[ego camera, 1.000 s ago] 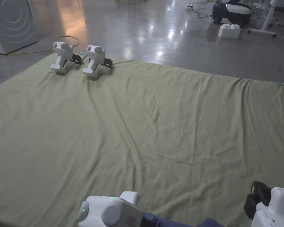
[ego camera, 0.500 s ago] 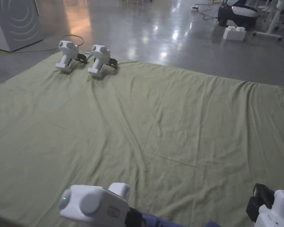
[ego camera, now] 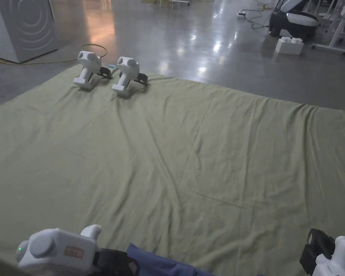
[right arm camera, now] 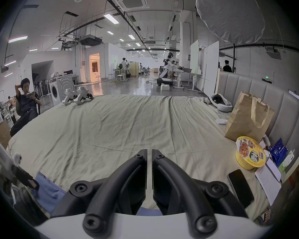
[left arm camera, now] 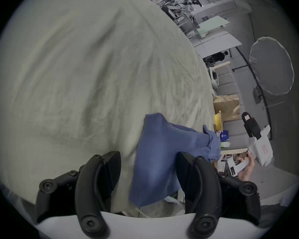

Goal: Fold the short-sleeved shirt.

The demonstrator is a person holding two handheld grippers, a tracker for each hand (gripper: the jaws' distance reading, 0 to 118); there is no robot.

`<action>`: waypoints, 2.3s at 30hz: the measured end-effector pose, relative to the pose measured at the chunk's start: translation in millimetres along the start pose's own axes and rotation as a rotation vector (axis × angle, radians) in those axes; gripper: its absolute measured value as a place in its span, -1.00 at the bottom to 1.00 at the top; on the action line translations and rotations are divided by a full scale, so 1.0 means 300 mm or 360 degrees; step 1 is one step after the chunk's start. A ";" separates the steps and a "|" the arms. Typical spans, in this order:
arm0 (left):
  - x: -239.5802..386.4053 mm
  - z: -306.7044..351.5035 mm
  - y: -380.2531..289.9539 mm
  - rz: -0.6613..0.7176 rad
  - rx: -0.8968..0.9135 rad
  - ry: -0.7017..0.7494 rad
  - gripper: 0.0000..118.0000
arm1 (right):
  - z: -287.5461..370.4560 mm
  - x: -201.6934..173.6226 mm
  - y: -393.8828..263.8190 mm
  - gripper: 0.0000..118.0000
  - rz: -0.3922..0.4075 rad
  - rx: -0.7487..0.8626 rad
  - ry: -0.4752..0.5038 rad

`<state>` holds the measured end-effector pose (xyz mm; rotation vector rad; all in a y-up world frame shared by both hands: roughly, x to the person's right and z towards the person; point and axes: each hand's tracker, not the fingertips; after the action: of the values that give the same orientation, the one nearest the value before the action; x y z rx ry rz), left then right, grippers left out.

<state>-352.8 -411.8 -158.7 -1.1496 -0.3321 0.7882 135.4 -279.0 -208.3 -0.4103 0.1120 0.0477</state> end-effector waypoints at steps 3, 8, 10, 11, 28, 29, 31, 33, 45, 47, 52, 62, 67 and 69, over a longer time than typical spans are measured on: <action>-0.024 0.022 -0.012 0.0074 0.0152 -0.0126 0.31 | 0.003 0.001 0.002 -0.88 -0.0011 0.0001 -0.0001; -0.038 -0.014 -0.032 0.0198 0.0102 -0.0388 0.30 | 0.000 0.000 -0.001 -0.88 -0.0045 -0.0013 0.0017; -0.038 -0.032 -0.029 0.0223 0.0088 -0.0447 0.30 | 0.002 -0.002 -0.003 -0.88 -0.0055 -0.0023 0.0022; -0.040 -0.050 -0.026 0.0231 0.0084 -0.0458 0.30 | 0.005 -0.002 -0.004 -0.88 -0.0056 -0.0024 0.0023; 0.113 0.079 0.020 0.0045 0.0224 -0.0072 -0.63 | 0.018 0.034 -0.003 -0.88 -0.0052 -0.0031 -0.0002; 0.128 0.118 0.036 0.0004 0.0233 -0.0008 -0.63 | 0.018 0.036 -0.003 -0.88 -0.0054 -0.0031 -0.0001; 0.174 0.203 0.062 -0.0057 0.0264 0.0099 -0.63 | 0.016 0.042 -0.004 -0.88 -0.0057 -0.0031 0.0002; 0.201 0.290 0.087 -0.0132 0.0291 0.0195 -0.63 | 0.014 0.044 -0.005 -0.88 -0.0058 -0.0033 0.0002; 0.461 0.367 0.099 -0.0457 0.0291 0.0904 -0.63 | 0.001 0.025 -0.005 -0.88 -0.0076 -0.0035 0.0040; 0.538 0.300 0.074 -0.0541 0.0232 0.0914 -0.63 | 0.000 0.024 -0.008 -0.88 -0.0077 -0.0037 0.0042; 0.664 0.167 0.037 -0.0648 0.0155 0.0896 -0.63 | 0.002 0.035 -0.016 -0.88 -0.0080 -0.0043 0.0037; 0.782 -0.167 -0.064 -0.0702 -0.0014 0.0894 -0.63 | 0.012 0.075 -0.030 -0.88 -0.0113 -0.0056 0.0000; 0.842 -0.274 -0.107 -0.0786 -0.0044 0.0969 -0.63 | 0.012 0.091 -0.041 -0.88 -0.0118 -0.0076 -0.0017; 0.867 -0.289 -0.123 -0.0794 -0.0040 0.0968 -0.63 | 0.012 0.095 -0.045 -0.88 -0.0120 -0.0082 -0.0020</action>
<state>-105.6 -294.6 -199.1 -1.2034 -0.1055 -0.0162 165.0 -289.1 -203.0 -0.4654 0.0830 -0.0208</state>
